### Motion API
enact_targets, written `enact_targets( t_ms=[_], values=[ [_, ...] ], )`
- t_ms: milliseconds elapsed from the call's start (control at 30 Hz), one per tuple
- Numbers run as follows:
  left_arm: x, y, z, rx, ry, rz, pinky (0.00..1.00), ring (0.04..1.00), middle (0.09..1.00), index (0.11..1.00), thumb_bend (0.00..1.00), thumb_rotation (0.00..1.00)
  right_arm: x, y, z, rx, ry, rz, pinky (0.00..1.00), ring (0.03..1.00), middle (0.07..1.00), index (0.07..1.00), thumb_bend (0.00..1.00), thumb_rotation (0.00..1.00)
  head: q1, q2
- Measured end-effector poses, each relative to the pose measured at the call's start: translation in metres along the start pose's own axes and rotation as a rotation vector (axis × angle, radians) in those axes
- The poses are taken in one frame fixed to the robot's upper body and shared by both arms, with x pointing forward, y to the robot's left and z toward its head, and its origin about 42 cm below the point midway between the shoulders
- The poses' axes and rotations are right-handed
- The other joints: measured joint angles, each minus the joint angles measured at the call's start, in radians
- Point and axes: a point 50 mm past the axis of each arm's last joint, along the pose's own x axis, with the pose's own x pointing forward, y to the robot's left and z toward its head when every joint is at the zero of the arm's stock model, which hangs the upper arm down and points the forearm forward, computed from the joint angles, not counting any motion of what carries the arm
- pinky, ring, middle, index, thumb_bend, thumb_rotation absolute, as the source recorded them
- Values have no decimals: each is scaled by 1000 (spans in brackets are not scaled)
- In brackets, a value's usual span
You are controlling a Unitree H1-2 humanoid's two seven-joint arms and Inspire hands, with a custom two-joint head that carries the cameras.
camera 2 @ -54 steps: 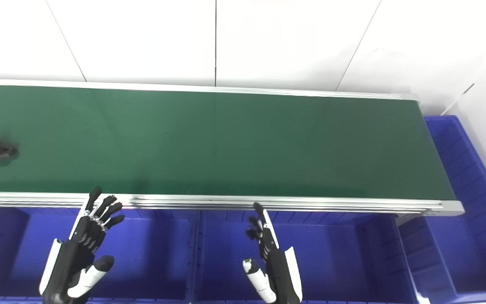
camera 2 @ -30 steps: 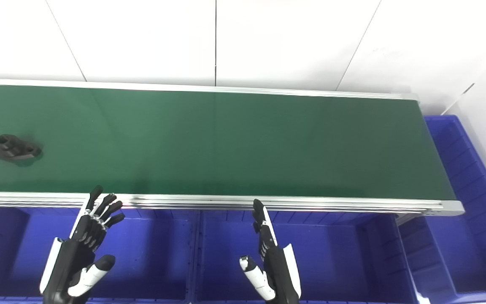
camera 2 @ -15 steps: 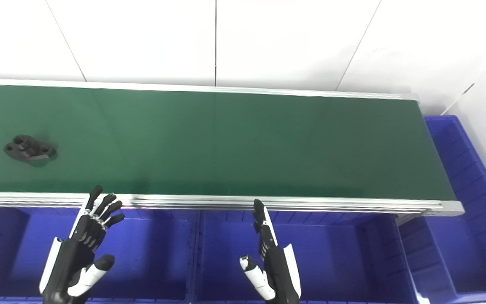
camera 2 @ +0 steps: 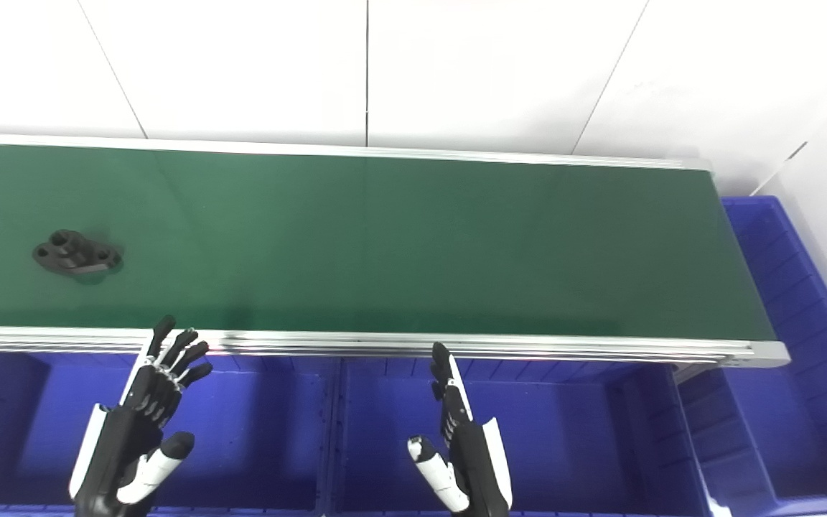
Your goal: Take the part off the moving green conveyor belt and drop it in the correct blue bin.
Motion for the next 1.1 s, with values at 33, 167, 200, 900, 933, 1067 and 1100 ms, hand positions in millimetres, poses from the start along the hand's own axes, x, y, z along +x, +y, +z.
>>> enact_targets(
  t_ms=[33, 167, 200, 900, 933, 1067, 1100],
  values=[
    [0, -1, -1, 1, 5, -2, 792, 884, 926, 966, 874, 662, -1, -2, -2, -9, 5, 0, 1000, 1000, 1000, 1000, 851, 912, 0, 0],
    [1, -8, -5, -12, 15, -2, 768, 870, 906, 938, 875, 639, -4, -5, -8, -29, 30, 2, 1000, 1000, 1000, 1000, 864, 927, 43, -51],
    [1, -10, -7, -18, 21, 0, 762, 864, 900, 929, 867, 627, -4, -6, -9, -31, 32, 3, 1000, 1000, 1000, 1000, 872, 928, 43, -51],
    [25, -42, -23, -36, 36, 4, 686, 800, 840, 839, 867, 580, 11, -48, -26, -58, 61, -28, 954, 975, 988, 1000, 808, 835, 229, -82],
    [26, -43, -22, -36, 32, 4, 688, 801, 839, 840, 870, 587, 11, -49, -24, -72, 53, -39, 884, 934, 962, 1000, 779, 781, 230, -66],
    [27, -49, -16, -32, 12, -2, 691, 806, 845, 848, 870, 595, 12, -53, -14, -96, 19, -105, 786, 859, 912, 1000, 765, 696, 221, -11],
    [27, -50, -13, -28, 4, -4, 696, 810, 849, 852, 871, 595, 12, -52, -12, -97, 11, -119, 792, 856, 906, 1000, 767, 679, 221, -11]
  ],
)
